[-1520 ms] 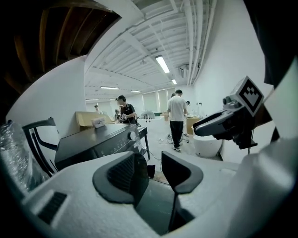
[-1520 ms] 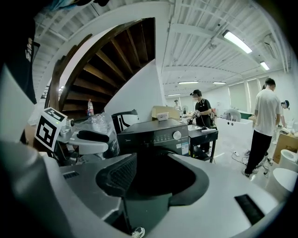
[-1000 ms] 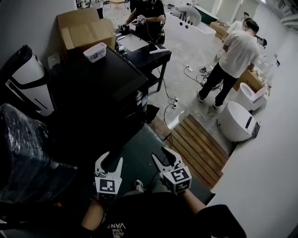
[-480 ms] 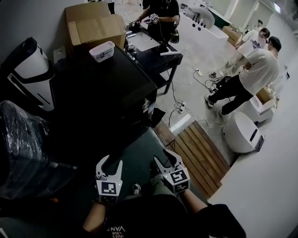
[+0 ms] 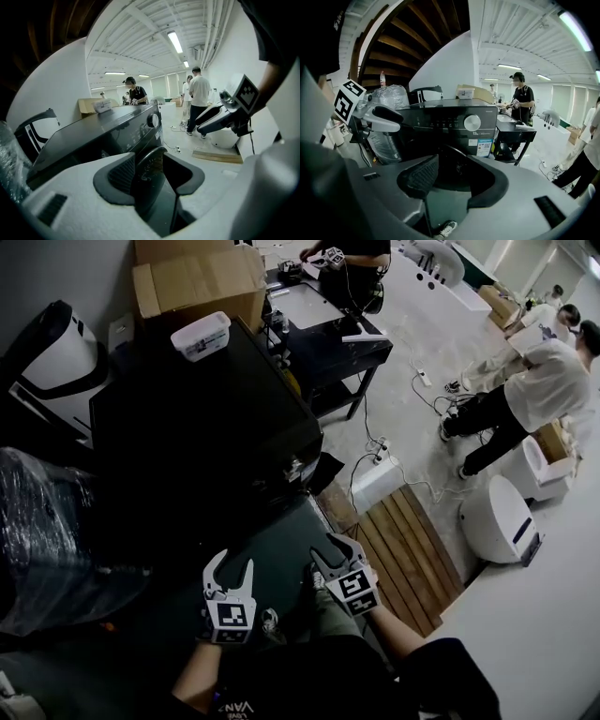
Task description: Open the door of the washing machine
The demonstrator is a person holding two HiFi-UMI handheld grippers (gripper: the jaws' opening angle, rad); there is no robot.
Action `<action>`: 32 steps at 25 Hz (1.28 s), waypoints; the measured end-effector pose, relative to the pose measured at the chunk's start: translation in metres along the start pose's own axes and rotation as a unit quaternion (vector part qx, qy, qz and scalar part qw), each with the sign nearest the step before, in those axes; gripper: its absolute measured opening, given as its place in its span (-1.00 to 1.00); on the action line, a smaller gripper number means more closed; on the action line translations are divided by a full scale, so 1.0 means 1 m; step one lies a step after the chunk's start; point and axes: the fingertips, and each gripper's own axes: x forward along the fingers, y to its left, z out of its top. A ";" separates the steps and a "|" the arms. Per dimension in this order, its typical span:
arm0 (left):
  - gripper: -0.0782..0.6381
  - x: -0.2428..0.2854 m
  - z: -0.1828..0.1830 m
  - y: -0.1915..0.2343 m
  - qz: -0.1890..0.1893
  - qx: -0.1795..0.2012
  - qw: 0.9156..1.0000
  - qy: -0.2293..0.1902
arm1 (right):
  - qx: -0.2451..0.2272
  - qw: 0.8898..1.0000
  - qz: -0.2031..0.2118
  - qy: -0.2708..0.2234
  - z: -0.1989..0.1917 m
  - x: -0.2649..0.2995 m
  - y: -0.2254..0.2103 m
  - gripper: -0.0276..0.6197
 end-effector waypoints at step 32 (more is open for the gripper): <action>-0.27 0.177 -0.045 -0.004 0.013 0.159 0.966 0.201 | -0.343 0.906 0.218 0.115 -0.075 0.226 -0.079 -0.34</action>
